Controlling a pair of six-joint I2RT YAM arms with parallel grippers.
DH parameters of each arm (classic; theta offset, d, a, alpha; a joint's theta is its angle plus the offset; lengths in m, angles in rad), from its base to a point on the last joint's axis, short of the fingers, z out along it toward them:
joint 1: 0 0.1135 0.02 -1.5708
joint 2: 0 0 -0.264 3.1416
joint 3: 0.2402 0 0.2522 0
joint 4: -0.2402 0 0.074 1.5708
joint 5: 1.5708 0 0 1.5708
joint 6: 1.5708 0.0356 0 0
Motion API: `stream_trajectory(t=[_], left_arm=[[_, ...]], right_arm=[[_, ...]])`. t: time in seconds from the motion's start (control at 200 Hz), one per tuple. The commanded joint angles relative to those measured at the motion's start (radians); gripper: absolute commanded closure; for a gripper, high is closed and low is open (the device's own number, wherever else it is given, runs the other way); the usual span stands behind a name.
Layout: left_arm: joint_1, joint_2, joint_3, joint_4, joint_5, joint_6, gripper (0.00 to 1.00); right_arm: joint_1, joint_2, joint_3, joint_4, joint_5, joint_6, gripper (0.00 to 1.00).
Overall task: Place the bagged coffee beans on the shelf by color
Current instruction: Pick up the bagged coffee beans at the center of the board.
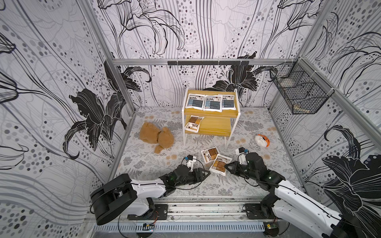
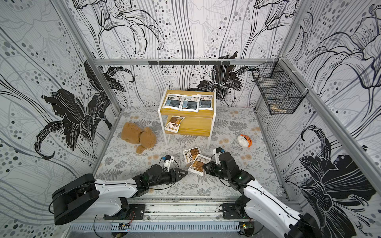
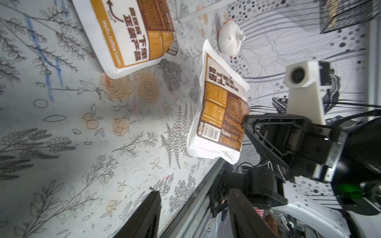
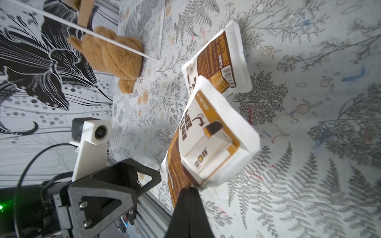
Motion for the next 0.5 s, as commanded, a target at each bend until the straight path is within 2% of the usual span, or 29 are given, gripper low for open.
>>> stream_trajectory(t=[0.0,0.13,0.295,0.496], left_arm=[[-0.011,-0.06,0.017,0.066,-0.035,-0.053,0.39],[-0.02,-0.088,0.061,0.045,-0.053,-0.058,0.36],[-0.033,-0.069,0.077,0.117,-0.075,-0.096,0.35],[-0.051,-0.028,0.15,0.122,-0.082,-0.07,0.35]], right_arm=[[-0.003,-0.044,-0.003,0.103,0.038,0.125,1.0],[-0.002,-0.076,0.036,0.109,0.048,0.165,1.0],[-0.001,-0.112,0.042,0.138,0.042,0.222,1.0],[0.004,-0.129,0.04,0.145,0.024,0.244,1.0]])
